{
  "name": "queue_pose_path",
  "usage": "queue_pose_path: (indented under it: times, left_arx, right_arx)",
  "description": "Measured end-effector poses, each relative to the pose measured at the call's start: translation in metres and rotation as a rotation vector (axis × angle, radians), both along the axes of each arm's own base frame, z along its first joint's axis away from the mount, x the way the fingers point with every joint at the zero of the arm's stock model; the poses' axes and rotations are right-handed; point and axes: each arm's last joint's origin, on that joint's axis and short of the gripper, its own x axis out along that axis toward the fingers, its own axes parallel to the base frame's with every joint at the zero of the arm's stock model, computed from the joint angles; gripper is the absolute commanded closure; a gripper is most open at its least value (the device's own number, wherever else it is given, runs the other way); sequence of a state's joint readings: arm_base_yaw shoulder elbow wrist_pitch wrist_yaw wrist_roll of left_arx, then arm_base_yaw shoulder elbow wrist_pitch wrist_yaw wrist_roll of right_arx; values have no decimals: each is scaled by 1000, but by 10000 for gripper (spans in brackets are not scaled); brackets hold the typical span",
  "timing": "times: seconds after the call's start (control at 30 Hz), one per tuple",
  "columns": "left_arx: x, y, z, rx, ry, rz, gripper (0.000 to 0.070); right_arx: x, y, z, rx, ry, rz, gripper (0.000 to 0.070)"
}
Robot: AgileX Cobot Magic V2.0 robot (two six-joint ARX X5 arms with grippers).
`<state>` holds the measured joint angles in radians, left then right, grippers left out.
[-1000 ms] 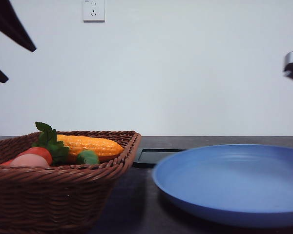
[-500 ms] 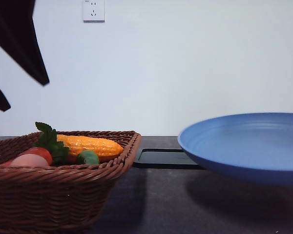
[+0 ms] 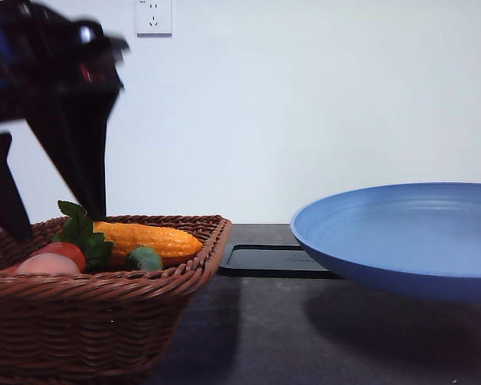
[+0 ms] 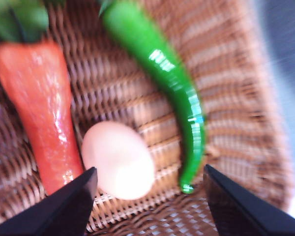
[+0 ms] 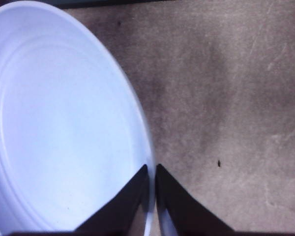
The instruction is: Transfer egg from basket to plate and serve
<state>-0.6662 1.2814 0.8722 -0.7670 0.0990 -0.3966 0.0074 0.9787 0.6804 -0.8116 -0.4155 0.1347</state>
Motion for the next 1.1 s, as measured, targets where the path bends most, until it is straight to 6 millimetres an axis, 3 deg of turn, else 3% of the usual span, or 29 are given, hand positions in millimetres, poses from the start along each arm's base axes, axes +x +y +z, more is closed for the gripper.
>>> queue_pose_path:
  times: [0.3, 1.1]
  left_arx:
    - [9, -6, -18, 67, 42, 20, 278]
    - [13, -10, -27, 81, 58, -7, 278]
  right_arx:
    - [0, 0, 0, -1, -1, 1, 700]
    - [1, 0, 0, -3, -9, 6, 700]
